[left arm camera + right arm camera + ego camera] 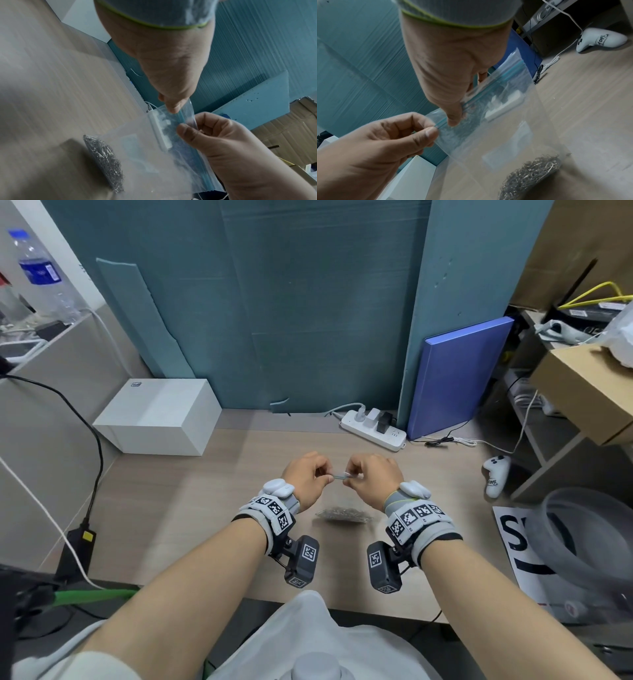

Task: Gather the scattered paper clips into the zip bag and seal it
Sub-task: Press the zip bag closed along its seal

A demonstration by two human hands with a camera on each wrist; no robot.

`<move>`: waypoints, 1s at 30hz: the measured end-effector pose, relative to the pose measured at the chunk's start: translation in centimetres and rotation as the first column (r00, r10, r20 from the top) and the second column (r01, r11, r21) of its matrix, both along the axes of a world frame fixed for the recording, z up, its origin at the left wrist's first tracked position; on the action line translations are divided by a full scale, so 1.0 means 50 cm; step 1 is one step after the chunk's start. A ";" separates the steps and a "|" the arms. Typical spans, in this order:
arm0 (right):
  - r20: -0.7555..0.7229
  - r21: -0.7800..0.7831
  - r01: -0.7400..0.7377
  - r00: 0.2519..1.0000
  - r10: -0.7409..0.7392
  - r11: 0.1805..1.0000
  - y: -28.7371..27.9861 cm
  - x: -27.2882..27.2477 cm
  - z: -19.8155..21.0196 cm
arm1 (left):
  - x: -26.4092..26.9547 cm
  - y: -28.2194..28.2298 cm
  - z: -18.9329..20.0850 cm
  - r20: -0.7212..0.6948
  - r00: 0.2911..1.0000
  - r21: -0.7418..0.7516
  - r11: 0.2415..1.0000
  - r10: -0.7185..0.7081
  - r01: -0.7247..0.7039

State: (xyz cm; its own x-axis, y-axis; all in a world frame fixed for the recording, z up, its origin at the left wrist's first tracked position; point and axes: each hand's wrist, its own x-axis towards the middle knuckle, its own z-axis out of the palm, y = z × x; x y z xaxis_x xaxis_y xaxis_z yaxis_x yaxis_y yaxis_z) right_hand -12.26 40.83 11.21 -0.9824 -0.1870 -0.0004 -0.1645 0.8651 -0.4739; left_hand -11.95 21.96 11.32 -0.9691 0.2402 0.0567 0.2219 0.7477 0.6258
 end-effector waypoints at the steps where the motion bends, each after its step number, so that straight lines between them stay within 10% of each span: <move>1: 0.000 0.014 -0.011 1.000 0.011 1.000 -0.001 -0.001 0.001 | 0.000 0.000 0.000 -0.006 1.000 -0.006 1.000 -0.001 0.001; 30: 0.055 0.076 -0.036 0.998 0.032 0.996 -0.022 -0.007 -0.006 | -0.006 0.011 0.001 -0.025 0.994 -0.186 0.977 -0.110 0.103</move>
